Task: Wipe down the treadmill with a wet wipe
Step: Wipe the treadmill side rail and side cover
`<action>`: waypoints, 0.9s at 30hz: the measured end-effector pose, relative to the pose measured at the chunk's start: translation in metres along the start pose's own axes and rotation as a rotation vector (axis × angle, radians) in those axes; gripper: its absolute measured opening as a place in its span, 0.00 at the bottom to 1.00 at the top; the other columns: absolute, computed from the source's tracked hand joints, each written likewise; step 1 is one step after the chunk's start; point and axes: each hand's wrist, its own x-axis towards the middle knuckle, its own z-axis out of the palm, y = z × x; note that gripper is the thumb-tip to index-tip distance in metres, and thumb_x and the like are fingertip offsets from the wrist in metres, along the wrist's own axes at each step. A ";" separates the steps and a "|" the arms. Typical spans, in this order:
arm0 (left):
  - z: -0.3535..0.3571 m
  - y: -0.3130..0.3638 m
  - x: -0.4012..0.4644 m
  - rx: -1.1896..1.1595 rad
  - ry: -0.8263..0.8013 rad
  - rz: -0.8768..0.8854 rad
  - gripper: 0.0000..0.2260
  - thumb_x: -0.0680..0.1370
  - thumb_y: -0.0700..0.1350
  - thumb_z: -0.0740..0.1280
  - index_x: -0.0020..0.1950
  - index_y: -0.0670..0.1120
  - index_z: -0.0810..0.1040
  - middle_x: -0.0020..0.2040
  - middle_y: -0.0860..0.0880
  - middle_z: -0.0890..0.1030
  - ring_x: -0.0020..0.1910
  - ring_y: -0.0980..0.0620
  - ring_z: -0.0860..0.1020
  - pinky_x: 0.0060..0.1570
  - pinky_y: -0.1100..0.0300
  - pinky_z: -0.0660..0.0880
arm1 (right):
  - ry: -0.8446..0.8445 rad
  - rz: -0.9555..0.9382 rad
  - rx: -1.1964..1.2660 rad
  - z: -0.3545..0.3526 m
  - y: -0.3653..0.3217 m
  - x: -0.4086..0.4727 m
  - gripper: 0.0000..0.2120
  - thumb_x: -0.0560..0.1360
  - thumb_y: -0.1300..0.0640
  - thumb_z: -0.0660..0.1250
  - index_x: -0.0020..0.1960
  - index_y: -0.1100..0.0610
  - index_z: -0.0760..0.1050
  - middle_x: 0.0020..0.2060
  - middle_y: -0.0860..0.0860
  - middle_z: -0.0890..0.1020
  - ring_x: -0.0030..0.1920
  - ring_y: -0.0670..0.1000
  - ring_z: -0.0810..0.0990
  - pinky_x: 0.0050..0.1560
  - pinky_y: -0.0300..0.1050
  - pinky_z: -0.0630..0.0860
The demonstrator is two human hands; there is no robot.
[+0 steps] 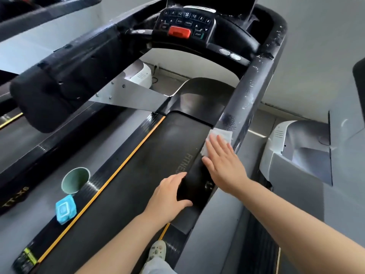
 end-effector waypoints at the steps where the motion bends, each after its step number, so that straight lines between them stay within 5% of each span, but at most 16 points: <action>1: 0.001 0.000 0.000 -0.015 0.002 -0.010 0.34 0.73 0.50 0.72 0.75 0.53 0.59 0.71 0.56 0.66 0.71 0.55 0.61 0.68 0.60 0.60 | 0.011 -0.063 -0.015 0.002 -0.006 -0.014 0.41 0.76 0.36 0.27 0.76 0.59 0.53 0.76 0.53 0.54 0.76 0.53 0.49 0.73 0.44 0.39; 5: 0.004 -0.005 0.000 -0.071 0.015 -0.020 0.34 0.71 0.48 0.74 0.73 0.53 0.62 0.69 0.55 0.68 0.70 0.54 0.64 0.68 0.58 0.64 | -0.076 -0.367 -0.123 0.020 -0.014 -0.066 0.30 0.81 0.43 0.38 0.73 0.59 0.62 0.72 0.53 0.66 0.72 0.55 0.63 0.70 0.50 0.55; 8: 0.005 -0.004 -0.001 -0.101 0.001 -0.039 0.34 0.72 0.48 0.73 0.74 0.53 0.61 0.71 0.56 0.66 0.70 0.55 0.63 0.68 0.57 0.63 | 0.027 -0.267 -0.126 0.003 0.010 -0.027 0.33 0.81 0.41 0.36 0.71 0.58 0.65 0.69 0.54 0.70 0.70 0.56 0.68 0.70 0.52 0.61; 12: 0.006 -0.003 0.000 -0.104 -0.003 -0.056 0.36 0.71 0.48 0.74 0.74 0.54 0.59 0.71 0.56 0.67 0.70 0.55 0.64 0.67 0.58 0.63 | -0.010 -0.027 -0.061 -0.008 0.011 0.012 0.40 0.74 0.37 0.32 0.76 0.58 0.57 0.76 0.52 0.58 0.76 0.55 0.52 0.74 0.49 0.48; 16: 0.007 -0.006 0.001 -0.163 0.021 -0.087 0.42 0.69 0.46 0.76 0.75 0.51 0.55 0.67 0.54 0.72 0.66 0.55 0.69 0.64 0.61 0.66 | 0.036 -0.219 -0.132 0.023 -0.029 -0.047 0.32 0.81 0.41 0.40 0.71 0.60 0.68 0.70 0.54 0.70 0.72 0.57 0.65 0.71 0.52 0.56; 20: 0.009 -0.008 0.000 -0.169 0.041 -0.088 0.43 0.69 0.45 0.76 0.76 0.51 0.53 0.66 0.54 0.71 0.65 0.55 0.69 0.63 0.61 0.67 | -0.056 -0.312 -0.084 0.043 -0.026 -0.101 0.30 0.81 0.42 0.41 0.77 0.59 0.51 0.74 0.54 0.60 0.75 0.56 0.54 0.72 0.53 0.53; 23: 0.007 -0.005 -0.001 -0.107 0.041 -0.037 0.43 0.69 0.47 0.76 0.76 0.52 0.52 0.71 0.55 0.66 0.69 0.55 0.65 0.68 0.57 0.65 | 0.069 0.026 0.105 0.033 -0.006 -0.070 0.30 0.81 0.41 0.39 0.78 0.57 0.44 0.76 0.54 0.51 0.76 0.53 0.48 0.73 0.51 0.51; 27: 0.003 0.003 0.000 0.004 0.031 0.033 0.41 0.71 0.48 0.74 0.76 0.54 0.51 0.75 0.56 0.58 0.72 0.55 0.60 0.69 0.57 0.61 | 0.033 0.283 0.446 0.007 0.015 -0.014 0.29 0.83 0.49 0.45 0.76 0.59 0.35 0.75 0.52 0.34 0.73 0.46 0.31 0.71 0.38 0.31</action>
